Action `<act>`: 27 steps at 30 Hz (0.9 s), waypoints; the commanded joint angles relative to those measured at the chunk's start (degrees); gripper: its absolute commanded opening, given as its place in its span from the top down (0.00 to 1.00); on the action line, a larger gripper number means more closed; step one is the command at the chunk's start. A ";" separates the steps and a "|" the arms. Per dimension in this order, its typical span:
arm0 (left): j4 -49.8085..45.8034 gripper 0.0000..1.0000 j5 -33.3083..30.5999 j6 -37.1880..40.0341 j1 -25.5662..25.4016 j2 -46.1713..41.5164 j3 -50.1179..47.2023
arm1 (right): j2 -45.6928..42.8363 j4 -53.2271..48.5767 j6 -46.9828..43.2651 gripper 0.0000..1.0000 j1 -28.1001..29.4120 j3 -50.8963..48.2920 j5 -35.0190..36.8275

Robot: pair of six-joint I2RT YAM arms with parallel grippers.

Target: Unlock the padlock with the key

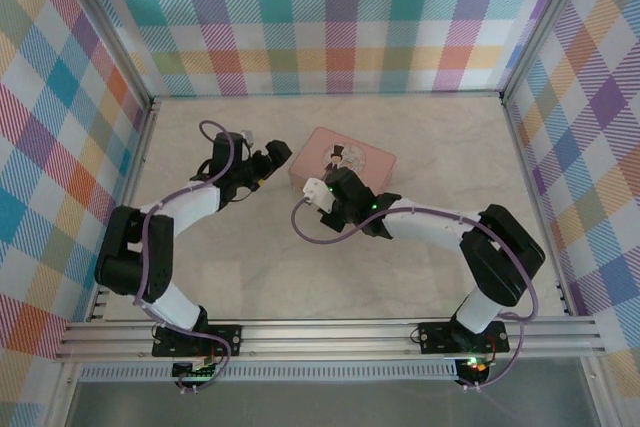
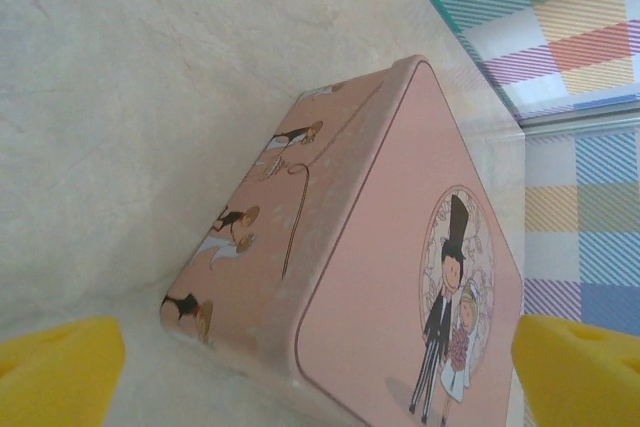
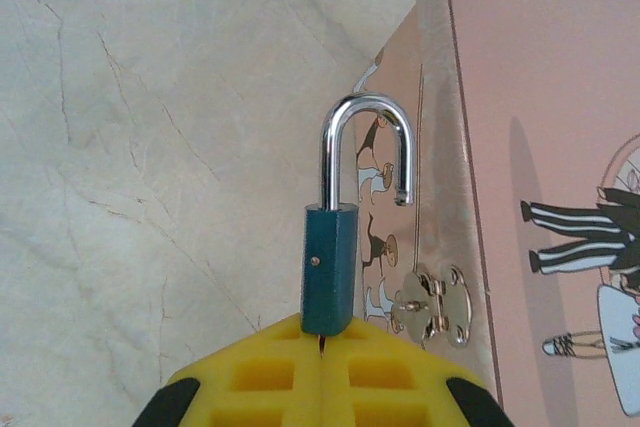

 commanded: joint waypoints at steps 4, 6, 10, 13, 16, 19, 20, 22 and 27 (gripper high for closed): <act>-7.11 0.00 -4.40 4.59 0.34 -9.59 -3.36 | -5.81 1.61 6.71 1.00 0.46 -1.36 -2.09; -8.88 0.00 -4.64 5.35 0.27 -12.02 -4.46 | -7.21 1.20 8.60 1.00 0.47 -1.79 -2.34; -12.20 0.00 -4.62 6.69 0.27 -16.00 -6.51 | -9.94 -0.37 11.86 1.00 0.47 -2.37 -2.26; -14.07 0.00 -4.37 7.73 0.27 -18.21 -8.11 | -12.06 -2.51 14.28 1.00 0.25 -2.16 -0.37; -15.25 0.00 -4.80 8.64 0.18 -19.58 -9.65 | -14.22 -5.74 17.29 1.00 -0.86 -1.47 1.05; -16.02 0.00 -5.07 9.25 0.18 -20.23 -10.57 | -16.19 -10.96 23.89 1.00 -3.62 -0.18 2.61; -16.07 0.00 -4.98 9.21 0.13 -20.33 -10.78 | -16.79 -12.73 25.78 1.00 -4.79 0.12 2.99; -15.98 0.00 -4.63 9.12 0.09 -20.40 -11.16 | -18.43 -15.69 29.57 1.00 -7.25 0.26 4.83; -15.65 0.00 -4.94 9.21 -0.08 -20.74 -11.78 | -21.06 -24.62 39.02 1.00 -16.07 0.37 7.93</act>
